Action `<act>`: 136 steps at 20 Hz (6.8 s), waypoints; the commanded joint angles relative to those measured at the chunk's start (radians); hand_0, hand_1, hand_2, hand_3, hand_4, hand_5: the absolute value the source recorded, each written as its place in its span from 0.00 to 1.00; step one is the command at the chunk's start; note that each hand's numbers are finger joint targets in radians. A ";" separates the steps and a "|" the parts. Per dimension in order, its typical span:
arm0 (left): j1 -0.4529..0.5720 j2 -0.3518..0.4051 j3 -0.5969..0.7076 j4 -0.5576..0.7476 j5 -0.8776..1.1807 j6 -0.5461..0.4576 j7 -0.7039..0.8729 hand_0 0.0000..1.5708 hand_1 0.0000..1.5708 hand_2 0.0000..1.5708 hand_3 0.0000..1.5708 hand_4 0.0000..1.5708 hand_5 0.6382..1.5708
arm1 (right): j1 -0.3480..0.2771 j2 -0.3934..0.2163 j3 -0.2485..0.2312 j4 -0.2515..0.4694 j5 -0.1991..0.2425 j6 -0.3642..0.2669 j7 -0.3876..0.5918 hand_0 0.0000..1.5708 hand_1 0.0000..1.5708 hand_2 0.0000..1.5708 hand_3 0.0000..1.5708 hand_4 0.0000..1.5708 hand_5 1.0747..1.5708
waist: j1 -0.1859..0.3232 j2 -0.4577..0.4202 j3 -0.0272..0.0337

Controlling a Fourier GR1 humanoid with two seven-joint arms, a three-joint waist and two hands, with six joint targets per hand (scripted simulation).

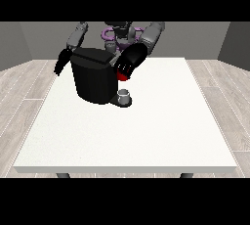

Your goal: Insert the coffee pod into the coffee machine and close the lid

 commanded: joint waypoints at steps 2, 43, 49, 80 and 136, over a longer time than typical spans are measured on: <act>-0.011 0.014 -0.003 0.028 -0.035 0.049 0.006 0.00 0.00 0.40 0.32 0.00 1.00 | -0.008 0.025 0.037 -0.023 0.032 -0.020 0.032 0.00 0.00 0.00 0.00 0.13 1.00 | -0.015 0.011 -0.0019; 0.783 -0.526 0.290 -0.031 0.496 -0.087 -0.019 0.00 0.00 0.00 0.00 0.27 1.00 | 0.364 -0.003 -0.005 0.024 -0.097 0.153 -0.066 0.00 0.00 0.00 0.00 0.00 1.00 | 0.440 -0.754 -0.0017; 0.834 -0.556 0.236 -0.104 0.570 -0.077 0.018 0.00 0.00 0.00 0.00 0.27 1.00 | 0.242 -0.052 0.014 -0.032 -0.078 0.185 0.000 0.00 0.00 0.00 0.00 0.15 1.00 | 0.449 -0.715 -0.0018; 1.050 -0.481 0.061 -0.748 0.803 -0.069 0.214 0.00 0.00 0.00 0.00 0.24 1.00 | -0.064 -0.082 -0.110 0.290 -0.228 0.246 -0.033 0.00 0.00 0.00 0.00 0.00 1.00 | 0.512 -0.394 -0.0016; 0.920 -0.416 0.020 -0.812 0.852 -0.096 0.132 0.00 0.00 0.00 0.00 0.14 1.00 | -0.891 -0.073 -0.023 0.548 0.058 0.087 0.086 0.00 0.00 0.00 0.00 0.00 1.00 | 0.761 -0.086 -0.0025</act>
